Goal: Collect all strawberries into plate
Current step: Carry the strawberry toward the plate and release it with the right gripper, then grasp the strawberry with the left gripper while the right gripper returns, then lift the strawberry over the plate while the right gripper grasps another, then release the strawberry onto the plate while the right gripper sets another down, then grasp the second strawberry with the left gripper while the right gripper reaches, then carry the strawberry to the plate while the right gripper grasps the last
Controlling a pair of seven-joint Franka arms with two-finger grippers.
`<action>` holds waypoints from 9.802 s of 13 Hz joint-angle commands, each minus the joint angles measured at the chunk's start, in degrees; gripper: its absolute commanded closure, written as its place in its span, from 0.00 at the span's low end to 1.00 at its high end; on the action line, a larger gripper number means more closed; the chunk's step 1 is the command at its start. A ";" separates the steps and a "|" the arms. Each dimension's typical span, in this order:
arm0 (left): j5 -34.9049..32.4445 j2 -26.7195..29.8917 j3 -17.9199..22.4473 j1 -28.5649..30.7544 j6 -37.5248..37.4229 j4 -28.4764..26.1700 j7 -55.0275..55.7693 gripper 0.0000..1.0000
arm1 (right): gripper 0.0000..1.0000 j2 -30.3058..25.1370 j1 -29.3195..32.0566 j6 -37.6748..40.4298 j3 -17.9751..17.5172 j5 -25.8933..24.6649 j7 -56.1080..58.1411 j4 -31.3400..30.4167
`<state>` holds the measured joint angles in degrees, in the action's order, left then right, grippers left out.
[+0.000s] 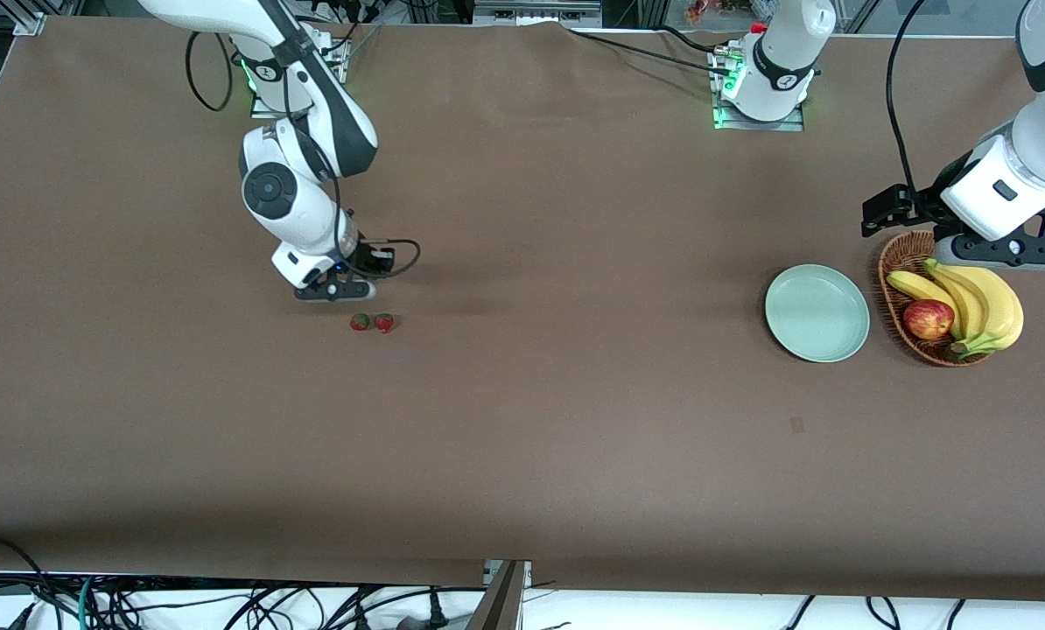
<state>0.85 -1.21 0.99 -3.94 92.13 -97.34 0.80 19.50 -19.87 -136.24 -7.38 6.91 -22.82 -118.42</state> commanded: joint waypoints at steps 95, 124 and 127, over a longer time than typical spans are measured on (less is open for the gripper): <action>4.78 -7.76 1.58 2.53 37.68 -26.05 -4.79 0.00 | 0.19 28.42 -26.27 0.94 12.37 10.67 -29.70 45.67; -16.76 -29.73 -21.73 -0.37 46.23 -16.40 54.75 0.94 | 0.34 16.53 -23.46 7.14 33.66 20.16 19.57 11.28; -7.48 -26.58 -21.03 0.24 36.41 -10.26 46.00 0.96 | 0.42 16.62 -23.46 7.13 33.48 20.16 19.05 11.28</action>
<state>-11.83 -31.10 -20.33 -4.38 135.70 -110.97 52.96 37.81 -43.14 -127.99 26.42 26.09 -4.29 -105.13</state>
